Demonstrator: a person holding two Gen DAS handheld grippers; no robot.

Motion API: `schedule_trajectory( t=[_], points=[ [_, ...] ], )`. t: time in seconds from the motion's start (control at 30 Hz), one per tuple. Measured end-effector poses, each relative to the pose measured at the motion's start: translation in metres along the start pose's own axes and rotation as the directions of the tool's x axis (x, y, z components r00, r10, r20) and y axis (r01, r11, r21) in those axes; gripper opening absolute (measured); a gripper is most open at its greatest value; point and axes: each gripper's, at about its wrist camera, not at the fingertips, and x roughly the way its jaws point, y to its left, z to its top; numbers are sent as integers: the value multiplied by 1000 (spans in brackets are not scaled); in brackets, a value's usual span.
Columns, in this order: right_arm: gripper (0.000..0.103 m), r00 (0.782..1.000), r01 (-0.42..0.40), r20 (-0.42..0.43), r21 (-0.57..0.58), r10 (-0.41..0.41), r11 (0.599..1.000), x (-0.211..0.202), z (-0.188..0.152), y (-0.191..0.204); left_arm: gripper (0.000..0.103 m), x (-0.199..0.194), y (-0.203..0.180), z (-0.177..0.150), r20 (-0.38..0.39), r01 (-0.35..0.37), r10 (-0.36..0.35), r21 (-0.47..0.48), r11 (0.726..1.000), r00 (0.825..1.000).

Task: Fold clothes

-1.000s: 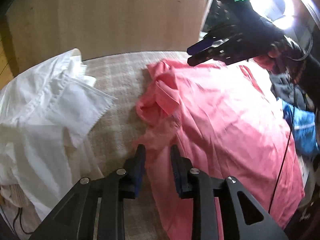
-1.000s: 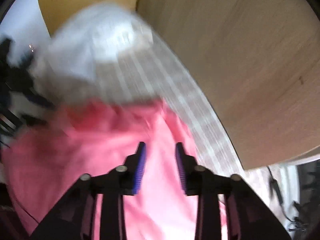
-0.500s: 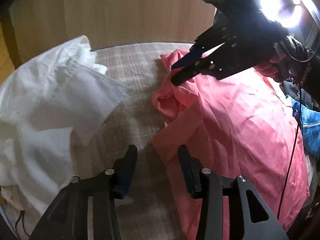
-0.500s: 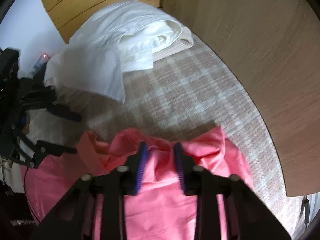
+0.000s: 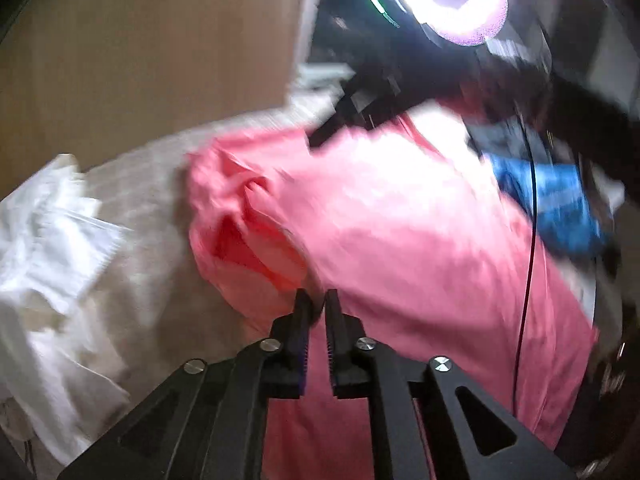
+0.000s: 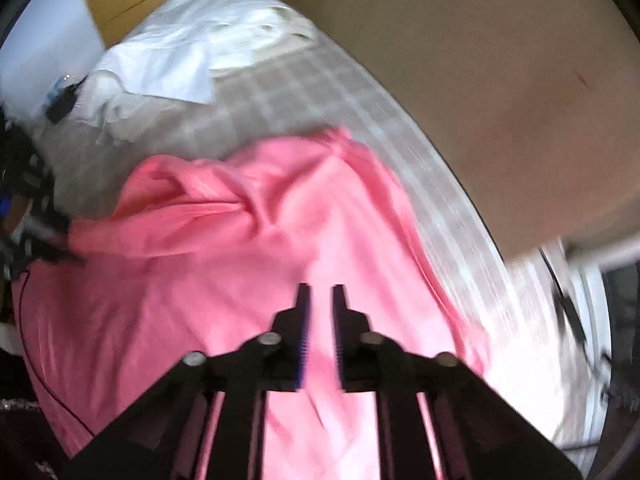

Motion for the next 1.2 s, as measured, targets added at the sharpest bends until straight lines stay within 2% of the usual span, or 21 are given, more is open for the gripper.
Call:
schedule_trajectory(
  t=[0.07,0.17,0.23,0.3,0.43,0.6,0.77,0.9,0.93,0.97,1.07,1.13,1.17,1.2],
  points=[
    [15,998,-43,56,80,39,996,-11,-3,-8,16,7,-13,-8,-49,-1,3,39,999,999],
    [15,985,-128,133,125,111,984,-18,5,-2,18,1,-5,-14,-52,-24,22,-27,999,998],
    [15,976,-178,149,124,159,976,-13,12,13,18,-10,1,-14,-39,-38,35,-74,997,999],
    [15,972,-213,127,119,197,970,1,20,30,18,-17,8,-10,-29,-65,63,-101,993,998],
    [16,987,-152,73,102,145,983,31,29,49,20,-21,7,-3,-13,-75,75,-84,994,997],
    [16,988,-149,72,133,140,980,43,36,42,21,-17,-1,-4,-36,-62,60,-49,997,998],
    [18,989,-142,61,128,135,982,45,44,37,22,-8,-2,-5,-50,-53,50,-57,997,998],
    [18,988,-151,39,109,148,982,53,47,37,27,1,0,-2,-51,-55,52,-72,996,997],
    [14,990,-141,37,92,138,986,52,46,39,27,3,0,-1,-51,-57,53,-69,996,997],
    [4,992,-126,39,69,123,990,51,44,43,27,5,-1,0,-50,-58,55,-66,996,997],
    [4,992,-105,75,47,101,993,41,38,47,27,13,1,2,-48,-61,58,-68,996,997],
    [3,990,-95,107,44,90,994,32,33,48,22,17,3,2,-40,-57,54,-71,996,998],
    [3,988,-97,124,54,89,994,27,30,46,3,18,3,2,-34,-52,50,-71,996,998],
    [3,987,-87,140,67,77,994,22,27,45,0,19,4,1,-28,-50,48,-71,996,998]
  ],
)
